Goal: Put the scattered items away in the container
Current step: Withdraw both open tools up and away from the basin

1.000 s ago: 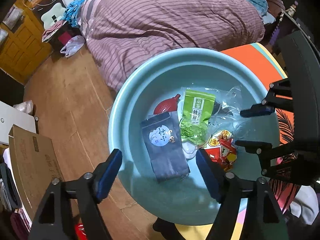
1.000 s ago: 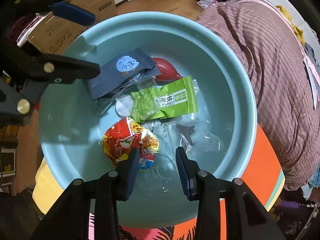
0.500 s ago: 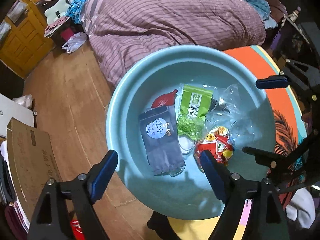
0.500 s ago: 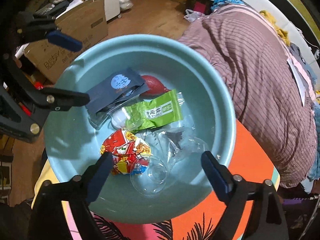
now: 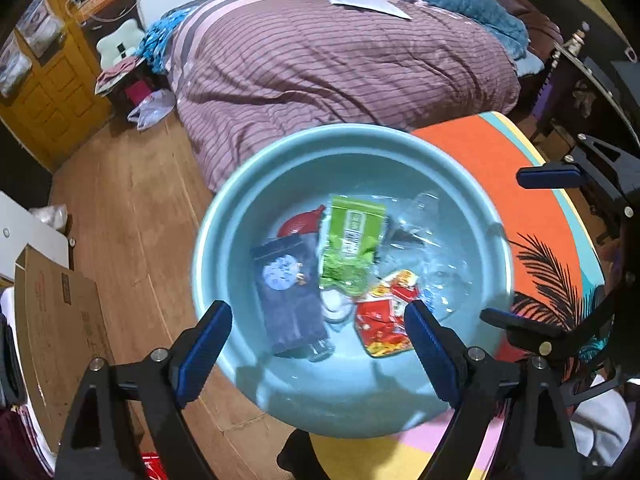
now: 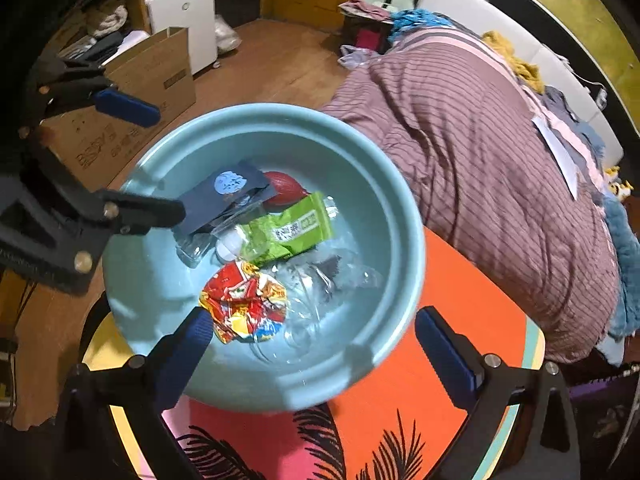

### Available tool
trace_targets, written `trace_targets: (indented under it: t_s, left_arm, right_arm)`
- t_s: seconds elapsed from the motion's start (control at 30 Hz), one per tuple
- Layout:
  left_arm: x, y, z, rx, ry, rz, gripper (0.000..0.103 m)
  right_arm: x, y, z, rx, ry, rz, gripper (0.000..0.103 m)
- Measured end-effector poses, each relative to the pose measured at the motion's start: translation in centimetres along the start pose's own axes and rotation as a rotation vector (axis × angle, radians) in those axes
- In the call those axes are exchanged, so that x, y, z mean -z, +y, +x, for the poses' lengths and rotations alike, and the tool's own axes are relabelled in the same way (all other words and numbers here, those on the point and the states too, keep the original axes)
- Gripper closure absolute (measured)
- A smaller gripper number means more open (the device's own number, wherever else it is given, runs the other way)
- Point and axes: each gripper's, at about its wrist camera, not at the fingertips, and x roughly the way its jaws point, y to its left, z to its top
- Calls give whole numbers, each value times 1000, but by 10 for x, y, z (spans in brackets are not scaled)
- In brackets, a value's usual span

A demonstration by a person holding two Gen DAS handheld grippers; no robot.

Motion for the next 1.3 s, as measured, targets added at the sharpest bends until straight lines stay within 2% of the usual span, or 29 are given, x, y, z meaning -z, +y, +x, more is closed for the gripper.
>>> trace_targets:
  t_s: [0.33, 0.53, 0.67, 0.73, 0.8, 0.87, 0.9, 1.07, 1.1, 1.3]
  left_arm:
    - [13, -63, -22, 28, -93, 69, 12]
    - [23, -112, -32, 70, -161, 123, 12]
    - [30, -147, -32, 134, -175, 156, 11]
    - [33, -165, -29, 178, -172, 160, 6]
    - [35, -178, -27, 147, -188, 165, 4]
    - [39, -193, -29, 83, -250, 197, 4]
    - [39, -198, -28, 73, -260, 205, 4]
    - [42, -212, -18, 161, -253, 192, 3]
    - [42, -214, -15, 178, -247, 184, 0]
    - [46, -223, -12, 166, -304, 172, 0]
  right_arm:
    - [46, -19, -29, -72, -46, 177, 0]
    - [93, -25, -56, -14, -73, 234, 0]
    - [132, -29, -68, 26, -90, 278, 0]
    - [151, -32, -69, 31, -85, 310, 0]
    - [172, -37, -71, 40, -79, 339, 0]
    - [189, -43, -76, 58, -81, 362, 0]
    - [196, -45, -79, 70, -84, 371, 0]
    - [228, -55, -89, 121, -86, 402, 0]
    - [234, -56, -88, 121, -81, 409, 0]
    - [256, -57, -80, 131, -47, 433, 0]
